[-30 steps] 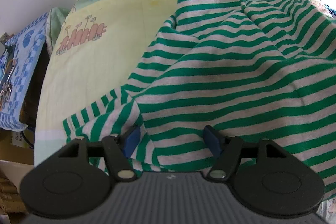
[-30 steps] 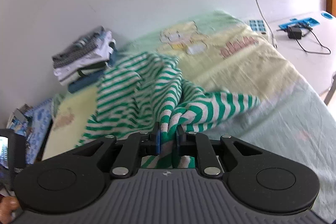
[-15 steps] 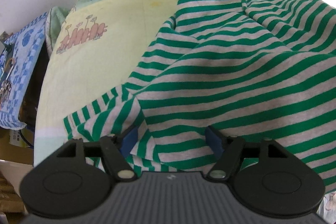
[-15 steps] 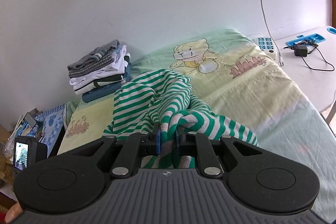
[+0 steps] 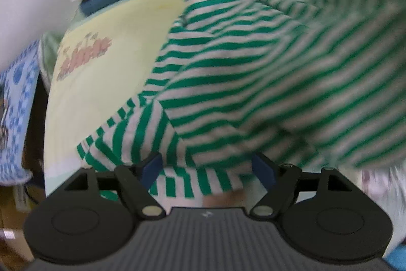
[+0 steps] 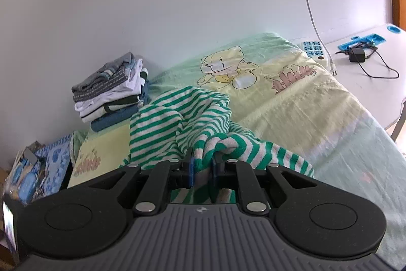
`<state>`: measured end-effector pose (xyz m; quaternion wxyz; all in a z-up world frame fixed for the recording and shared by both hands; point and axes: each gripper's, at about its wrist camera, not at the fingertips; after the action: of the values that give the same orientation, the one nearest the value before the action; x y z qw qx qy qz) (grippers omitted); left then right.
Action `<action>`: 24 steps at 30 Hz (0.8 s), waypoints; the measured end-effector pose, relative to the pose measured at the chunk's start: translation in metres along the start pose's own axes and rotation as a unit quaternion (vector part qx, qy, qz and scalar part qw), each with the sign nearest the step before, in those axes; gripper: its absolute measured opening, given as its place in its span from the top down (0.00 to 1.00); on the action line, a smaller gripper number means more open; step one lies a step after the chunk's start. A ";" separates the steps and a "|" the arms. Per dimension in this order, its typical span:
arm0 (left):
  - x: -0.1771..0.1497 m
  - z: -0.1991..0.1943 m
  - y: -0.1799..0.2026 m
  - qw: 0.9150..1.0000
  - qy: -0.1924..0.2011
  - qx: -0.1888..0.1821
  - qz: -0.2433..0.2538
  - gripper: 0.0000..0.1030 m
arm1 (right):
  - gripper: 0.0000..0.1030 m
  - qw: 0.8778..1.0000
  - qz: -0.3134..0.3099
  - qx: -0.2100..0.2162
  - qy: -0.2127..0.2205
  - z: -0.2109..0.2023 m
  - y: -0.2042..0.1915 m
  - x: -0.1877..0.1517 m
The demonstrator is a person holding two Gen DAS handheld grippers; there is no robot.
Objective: Fold clothes
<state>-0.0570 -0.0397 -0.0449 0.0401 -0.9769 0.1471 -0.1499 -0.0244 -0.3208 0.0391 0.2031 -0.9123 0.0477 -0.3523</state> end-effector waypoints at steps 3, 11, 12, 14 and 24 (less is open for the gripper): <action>-0.017 -0.009 0.013 0.998 0.022 -0.016 0.054 0.17 | 0.86 1.000 0.004 0.003 0.003 0.002 -0.002 0.003; -0.018 -0.003 0.048 0.992 0.052 -0.020 0.112 0.17 | 0.86 1.000 -0.006 0.001 0.014 0.005 -0.012 0.009; -0.017 -0.001 0.053 0.991 0.056 -0.019 0.118 0.17 | 0.86 1.000 -0.006 0.001 0.016 0.005 -0.012 0.010; -0.015 0.003 0.062 0.989 0.063 -0.017 0.131 0.17 | 0.86 1.000 -0.003 0.002 0.022 0.006 -0.011 0.014; 0.024 0.009 0.046 0.995 0.071 -0.034 0.053 0.72 | 0.86 0.998 -0.015 -0.047 0.041 0.034 0.001 0.037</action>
<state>-0.0450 -0.0911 -0.0520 0.0041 -0.9553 0.2064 -0.2117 0.0260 -0.3183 0.0390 0.1527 -0.9063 0.0589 -0.3896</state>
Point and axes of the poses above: each gripper's, at about its wrist camera, not at the fingertips, and z roughly the way its jaws point, y to its right, x to its top, and after that the axes turned 9 degrees about -y, right-handed
